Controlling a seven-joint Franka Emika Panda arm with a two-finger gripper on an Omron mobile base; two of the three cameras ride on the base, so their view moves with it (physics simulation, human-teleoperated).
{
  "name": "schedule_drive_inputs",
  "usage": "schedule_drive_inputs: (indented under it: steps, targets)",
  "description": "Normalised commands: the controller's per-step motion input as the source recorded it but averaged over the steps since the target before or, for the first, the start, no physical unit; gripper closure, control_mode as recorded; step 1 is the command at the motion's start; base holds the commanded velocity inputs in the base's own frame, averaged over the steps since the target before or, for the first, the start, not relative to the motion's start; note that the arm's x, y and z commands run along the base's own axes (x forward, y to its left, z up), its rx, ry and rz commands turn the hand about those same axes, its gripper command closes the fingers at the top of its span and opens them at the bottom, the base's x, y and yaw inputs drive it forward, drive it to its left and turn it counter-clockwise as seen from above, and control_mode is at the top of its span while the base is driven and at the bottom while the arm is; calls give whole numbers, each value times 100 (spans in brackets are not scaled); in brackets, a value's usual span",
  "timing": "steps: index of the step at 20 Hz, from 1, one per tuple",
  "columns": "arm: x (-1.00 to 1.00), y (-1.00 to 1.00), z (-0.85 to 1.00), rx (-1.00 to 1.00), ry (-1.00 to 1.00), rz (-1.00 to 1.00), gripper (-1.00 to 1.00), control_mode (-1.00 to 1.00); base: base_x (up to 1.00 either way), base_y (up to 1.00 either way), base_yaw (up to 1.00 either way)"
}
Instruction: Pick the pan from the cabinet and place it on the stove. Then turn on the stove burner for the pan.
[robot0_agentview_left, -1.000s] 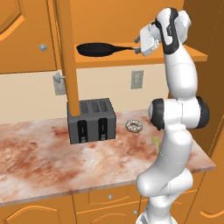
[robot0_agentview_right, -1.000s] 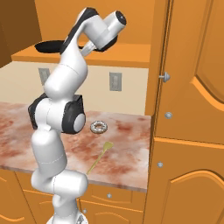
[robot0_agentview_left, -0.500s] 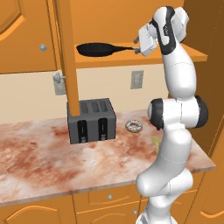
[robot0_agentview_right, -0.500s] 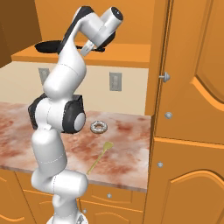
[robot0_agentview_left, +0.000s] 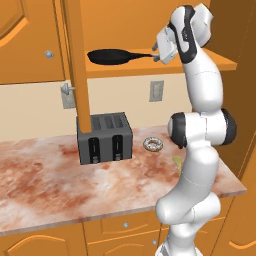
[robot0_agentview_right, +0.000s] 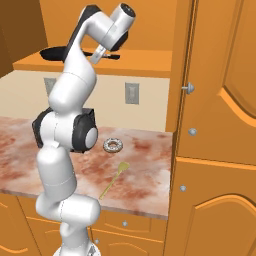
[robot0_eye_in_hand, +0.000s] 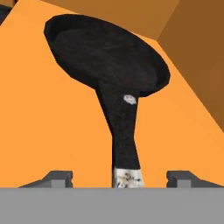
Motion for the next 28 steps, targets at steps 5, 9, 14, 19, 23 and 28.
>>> schedule_drive_inputs:
  steps: [5,9,14,19,23,28]
  targets:
    - [10,0,-37,-7,4,0,-100,-100,0,0,0]
    - [16,1,-33,-6,3,0,-100,-100,0,0,0]
    - [15,0,-33,-5,3,0,-100,-100,0,0,0]
    - [9,0,-30,-1,2,0,-100,-100,0,0,0]
    - [5,0,-36,0,2,0,-100,-100,0,0,0]
    - [8,1,-40,-1,2,0,100,-100,0,0,0]
